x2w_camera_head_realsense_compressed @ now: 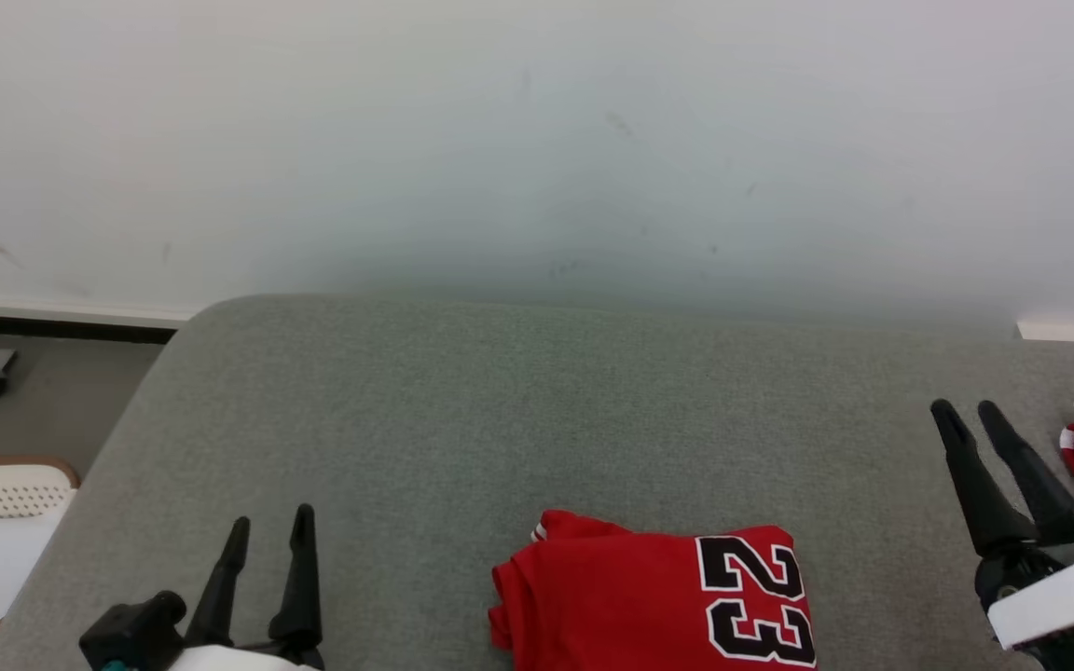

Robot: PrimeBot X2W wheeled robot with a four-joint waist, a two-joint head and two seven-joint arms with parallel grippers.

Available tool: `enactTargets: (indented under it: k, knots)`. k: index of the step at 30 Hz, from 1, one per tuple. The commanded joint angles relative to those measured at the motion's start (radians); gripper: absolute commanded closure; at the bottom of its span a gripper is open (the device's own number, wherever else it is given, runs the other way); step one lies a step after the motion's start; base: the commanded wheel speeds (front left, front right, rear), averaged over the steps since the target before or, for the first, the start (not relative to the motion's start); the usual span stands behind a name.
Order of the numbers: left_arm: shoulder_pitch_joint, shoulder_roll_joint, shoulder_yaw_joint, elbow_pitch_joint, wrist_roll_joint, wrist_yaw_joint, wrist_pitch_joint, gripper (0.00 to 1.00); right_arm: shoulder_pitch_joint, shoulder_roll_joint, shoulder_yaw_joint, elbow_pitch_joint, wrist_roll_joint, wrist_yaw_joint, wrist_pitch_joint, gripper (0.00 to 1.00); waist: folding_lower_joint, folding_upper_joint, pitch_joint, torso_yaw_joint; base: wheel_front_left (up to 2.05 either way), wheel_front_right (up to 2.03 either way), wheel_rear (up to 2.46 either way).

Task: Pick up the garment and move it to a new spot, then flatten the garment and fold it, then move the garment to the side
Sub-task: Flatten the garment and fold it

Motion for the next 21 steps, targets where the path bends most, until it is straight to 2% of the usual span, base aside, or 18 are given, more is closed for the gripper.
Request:
enactTargets:
  k: [1, 3, 7, 14, 21]
  knots:
    - [0.014, -0.002, 0.004, -0.003, 0.012, -0.004, 0.000, 0.00, 0.018, 0.000, -0.006, 0.000, -0.020, 0.001, -0.017, 0.00, 0.0000, -0.0001, -0.001, -0.011, 0.00, 0.00, 0.00]
    - [0.015, -0.006, 0.013, -0.011, 0.025, -0.009, 0.000, 0.00, 0.047, -0.012, -0.031, 0.006, -0.096, 0.000, -0.064, 0.00, 0.0000, -0.0001, -0.002, -0.026, 0.00, 0.00, 0.00]
    - [0.022, -0.013, 0.030, -0.026, 0.048, -0.021, 0.000, 0.00, 0.099, 0.013, -0.088, 0.030, -0.213, 0.000, -0.136, 0.00, 0.0000, -0.0001, -0.001, -0.060, 0.00, 0.00, 0.00]
    - [0.035, -0.024, 0.057, -0.027, 0.105, -0.034, 0.000, 0.00, 0.175, 0.098, -0.170, 0.074, -0.393, 0.000, -0.190, 0.00, 0.0000, -0.0001, -0.007, -0.112, 0.00, 0.00, 0.00]
    - [0.050, -0.033, 0.077, -0.028, 0.173, -0.043, 0.000, 0.00, 0.201, 0.172, -0.200, 0.123, -0.569, 0.000, -0.205, 0.00, 0.0000, -0.0001, -0.012, -0.149, 0.00, 0.00, 0.00]
